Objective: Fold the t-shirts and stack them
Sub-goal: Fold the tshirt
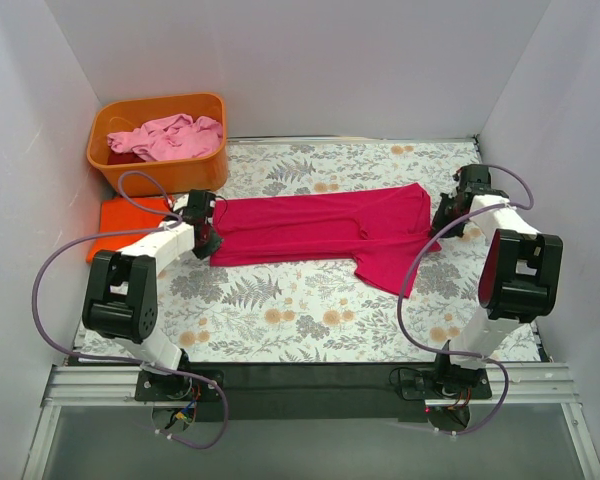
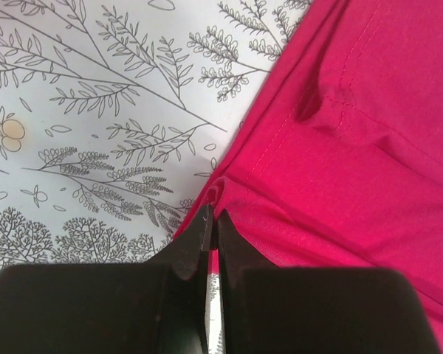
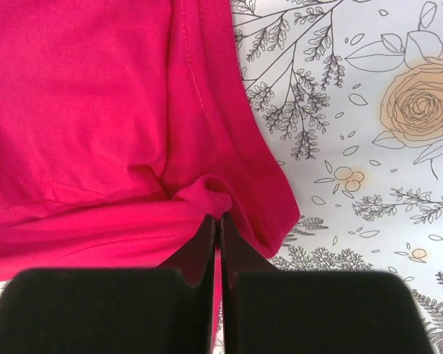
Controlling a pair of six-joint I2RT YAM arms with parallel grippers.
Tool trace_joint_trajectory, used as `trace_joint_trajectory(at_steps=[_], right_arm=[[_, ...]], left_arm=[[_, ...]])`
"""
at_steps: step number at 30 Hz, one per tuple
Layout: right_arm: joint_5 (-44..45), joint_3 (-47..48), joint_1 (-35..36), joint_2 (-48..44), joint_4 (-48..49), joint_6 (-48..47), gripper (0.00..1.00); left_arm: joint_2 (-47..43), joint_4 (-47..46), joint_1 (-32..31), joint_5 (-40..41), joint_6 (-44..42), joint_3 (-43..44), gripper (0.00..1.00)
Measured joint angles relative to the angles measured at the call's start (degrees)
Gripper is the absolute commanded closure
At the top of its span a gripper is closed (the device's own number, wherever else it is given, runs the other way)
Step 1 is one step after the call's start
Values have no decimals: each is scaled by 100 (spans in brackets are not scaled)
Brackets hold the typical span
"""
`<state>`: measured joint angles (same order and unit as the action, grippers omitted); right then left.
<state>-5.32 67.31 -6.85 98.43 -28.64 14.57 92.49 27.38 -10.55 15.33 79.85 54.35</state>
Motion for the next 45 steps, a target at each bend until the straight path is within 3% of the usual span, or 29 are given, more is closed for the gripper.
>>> trace_joint_trajectory(at_steps=[7,8,11,13,14,19,23,26,31,35,45], right_arm=[[4,87,50,232,9,-28,87],[13,87,66,232,28,-26,78],[74,96,76,232,33,-50,54],[114,111,76,227,52,-76,43],[114,114,76,214,55,-70,41],[127,-981,321,-1086,330,17,41],[26,-1947,610,-2076,352,118,41],[-42,-2437,726,-2393,391,184,42],[-170,-2990,1005,-2433,483,269,47],[-236,-3147,1073,-2433,501,343,51],[-393,-3261,1102,-2446,697,435,57]], left_arm=[[192,-286,11,7,-96,90,93],[192,-326,11,7,-105,90,92],[192,-407,11,7,-155,101,74],[192,-439,15,4,-199,127,56],[186,-466,24,0,-234,136,35],[-621,-391,-269,-83,-339,76,31],[-1541,-409,-1169,-144,-225,76,29],[-1661,-411,-1878,-299,2,76,29],[-817,-382,-3036,-542,404,238,29],[184,-372,-3744,-671,555,872,30],[1888,-518,-4371,-772,601,2444,35]])
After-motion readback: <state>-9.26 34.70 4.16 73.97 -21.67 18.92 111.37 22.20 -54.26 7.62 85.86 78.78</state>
